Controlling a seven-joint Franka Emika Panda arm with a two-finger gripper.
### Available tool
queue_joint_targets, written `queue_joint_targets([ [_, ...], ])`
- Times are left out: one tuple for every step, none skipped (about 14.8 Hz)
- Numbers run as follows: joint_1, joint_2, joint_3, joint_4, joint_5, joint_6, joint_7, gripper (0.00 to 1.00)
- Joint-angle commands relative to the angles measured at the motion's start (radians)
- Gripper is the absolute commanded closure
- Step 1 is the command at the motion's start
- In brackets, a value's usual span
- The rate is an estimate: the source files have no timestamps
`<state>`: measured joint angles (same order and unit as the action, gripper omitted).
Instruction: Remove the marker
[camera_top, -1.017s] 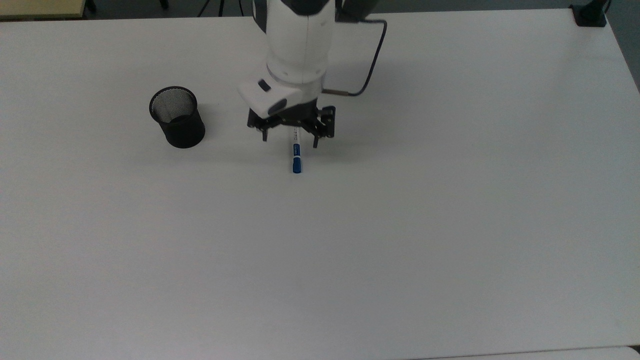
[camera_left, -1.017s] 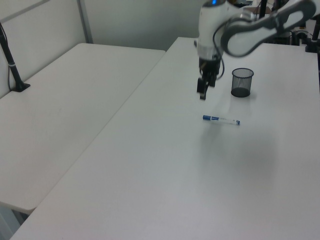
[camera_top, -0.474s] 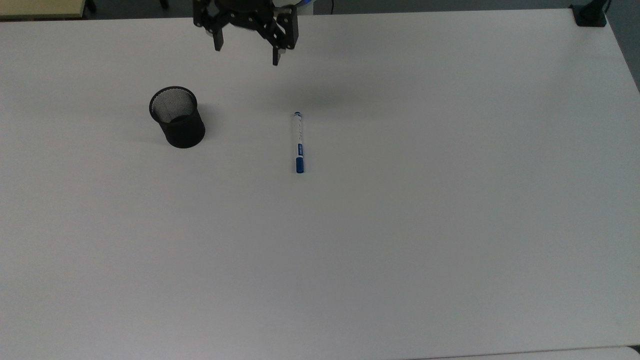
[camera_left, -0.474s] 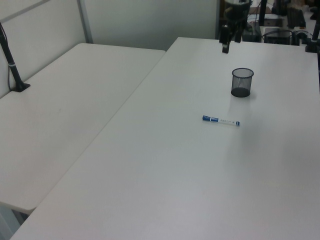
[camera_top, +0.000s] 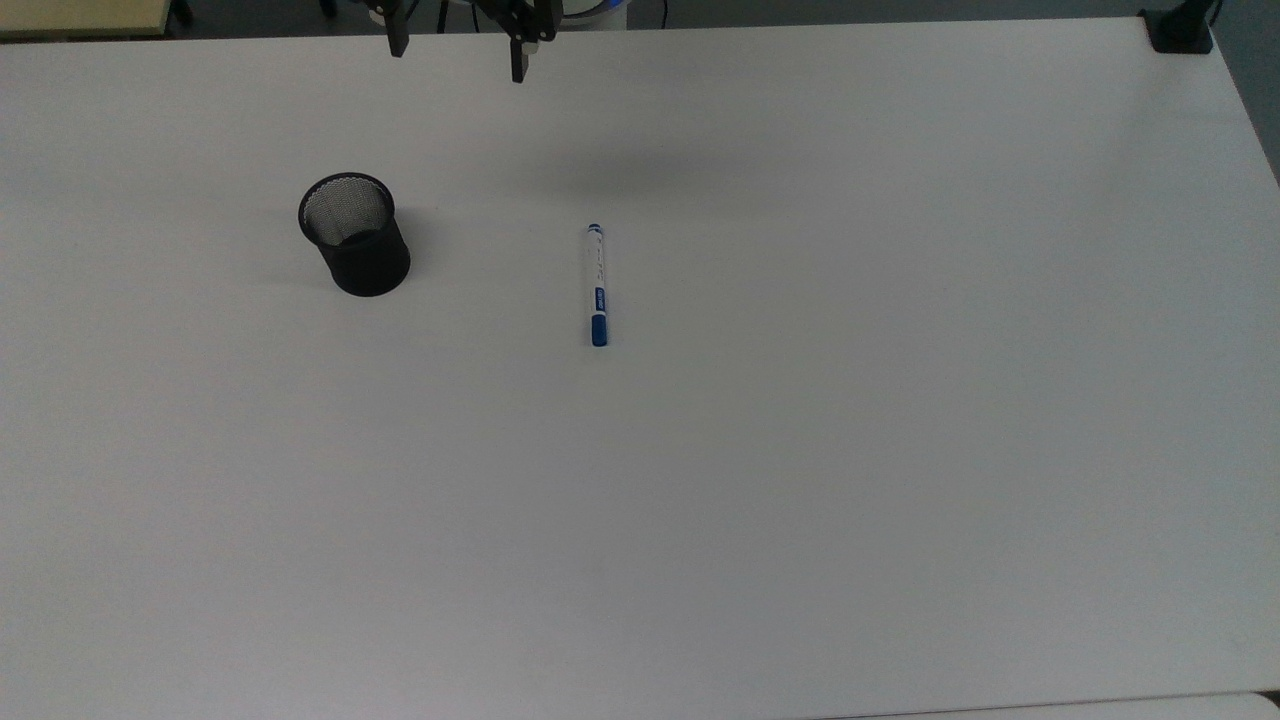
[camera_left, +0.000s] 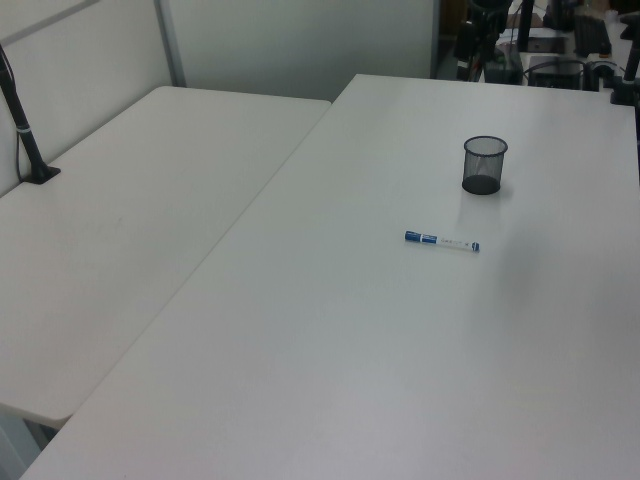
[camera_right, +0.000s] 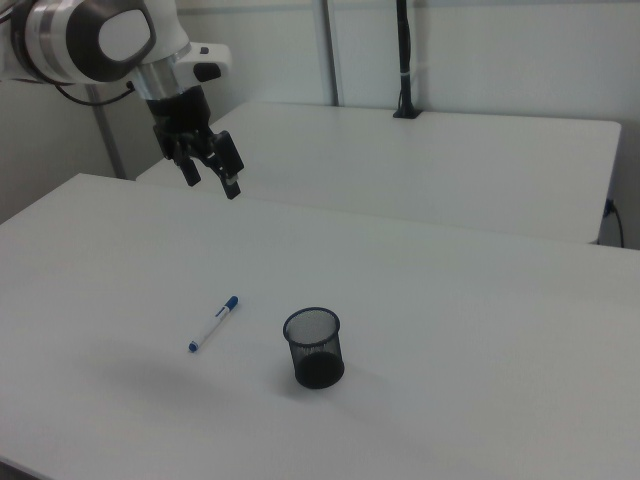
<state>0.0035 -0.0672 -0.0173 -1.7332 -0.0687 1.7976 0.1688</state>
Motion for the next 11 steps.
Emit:
queue_joint_targets([
  [-0.014,-0.02,-0.004,-0.019,0.018,-0.009,-0.077,0.0],
  [-0.014,-0.022,-0.006,-0.019,0.018,-0.009,-0.086,0.0],
  [-0.014,-0.022,-0.006,-0.017,0.02,-0.009,-0.084,0.0],
  [-0.014,-0.022,-0.006,-0.017,0.02,-0.011,-0.086,0.0],
  [-0.014,-0.023,-0.004,-0.019,0.018,-0.014,-0.088,0.0],
  [-0.014,-0.022,-0.004,-0.019,0.018,-0.014,-0.089,0.0],
  [-0.014,-0.022,-0.004,-0.017,0.017,-0.012,-0.089,0.0],
  [-0.014,-0.022,-0.004,-0.017,0.018,-0.012,-0.089,0.0],
  [-0.014,-0.022,-0.004,-0.017,0.018,-0.012,-0.089,0.0],
  [-0.014,-0.022,-0.004,-0.019,0.018,-0.012,-0.089,0.0],
  [-0.014,-0.022,-0.004,-0.017,0.018,-0.012,-0.089,0.0],
])
